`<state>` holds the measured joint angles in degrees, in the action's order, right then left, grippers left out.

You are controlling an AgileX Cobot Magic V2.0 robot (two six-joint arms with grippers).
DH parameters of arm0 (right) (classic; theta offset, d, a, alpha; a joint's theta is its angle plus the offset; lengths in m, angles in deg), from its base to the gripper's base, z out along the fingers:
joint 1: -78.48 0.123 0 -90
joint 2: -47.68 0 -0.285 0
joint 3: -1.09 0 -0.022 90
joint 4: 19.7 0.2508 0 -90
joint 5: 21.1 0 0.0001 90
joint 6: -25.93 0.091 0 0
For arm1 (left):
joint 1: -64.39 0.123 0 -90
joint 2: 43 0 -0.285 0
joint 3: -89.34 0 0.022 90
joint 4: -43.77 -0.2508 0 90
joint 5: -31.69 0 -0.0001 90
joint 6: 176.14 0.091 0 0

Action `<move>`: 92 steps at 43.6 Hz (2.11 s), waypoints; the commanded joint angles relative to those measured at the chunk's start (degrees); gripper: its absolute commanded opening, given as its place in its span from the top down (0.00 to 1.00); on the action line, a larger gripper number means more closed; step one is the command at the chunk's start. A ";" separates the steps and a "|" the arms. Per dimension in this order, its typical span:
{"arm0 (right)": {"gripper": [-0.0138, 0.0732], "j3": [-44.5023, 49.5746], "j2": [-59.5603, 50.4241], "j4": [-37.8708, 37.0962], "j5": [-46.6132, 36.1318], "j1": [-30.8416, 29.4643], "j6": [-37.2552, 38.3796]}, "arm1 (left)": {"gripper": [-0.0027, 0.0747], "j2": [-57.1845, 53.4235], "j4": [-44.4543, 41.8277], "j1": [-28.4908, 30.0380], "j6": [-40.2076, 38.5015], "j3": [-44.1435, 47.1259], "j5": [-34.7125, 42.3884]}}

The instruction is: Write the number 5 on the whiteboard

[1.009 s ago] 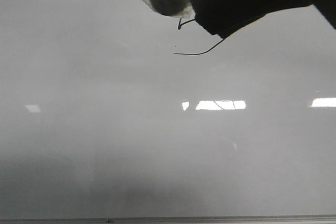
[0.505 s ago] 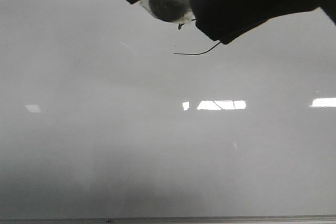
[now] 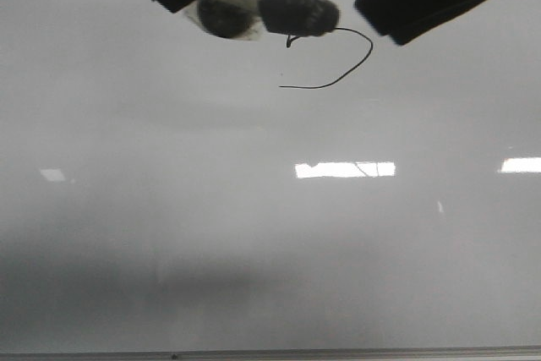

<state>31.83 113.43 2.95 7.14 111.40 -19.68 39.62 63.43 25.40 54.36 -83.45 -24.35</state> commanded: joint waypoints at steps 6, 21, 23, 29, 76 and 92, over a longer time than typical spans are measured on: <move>0.51 6.81 -10.66 0.94 -8.62 -11.24 17.09 | 0.99 -10.21 10.15 14.63 -0.68 8.74 11.82; 0.78 22.81 -32.21 0.94 -12.17 -29.37 29.03 | 0.99 -29.60 22.31 29.81 -0.68 27.42 28.32; 0.84 23.60 -34.99 0.94 -12.30 -29.91 29.03 | 0.99 -31.83 24.38 30.93 -0.78 29.63 30.60; 0.92 24.37 -41.63 0.94 -12.60 -30.13 28.98 | 0.99 -38.59 31.02 33.66 -0.78 36.41 35.49; 0.92 24.43 -45.24 0.94 -13.95 -30.13 28.98 | 0.99 -45.37 32.47 34.26 -0.78 41.80 39.55; 0.92 24.43 -45.24 0.94 -13.95 -30.13 28.98 | 0.99 -45.37 32.47 34.26 -0.78 41.80 39.55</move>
<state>57.73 67.73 3.27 -2.26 81.59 9.14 -5.80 94.14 59.49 54.11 -40.05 11.81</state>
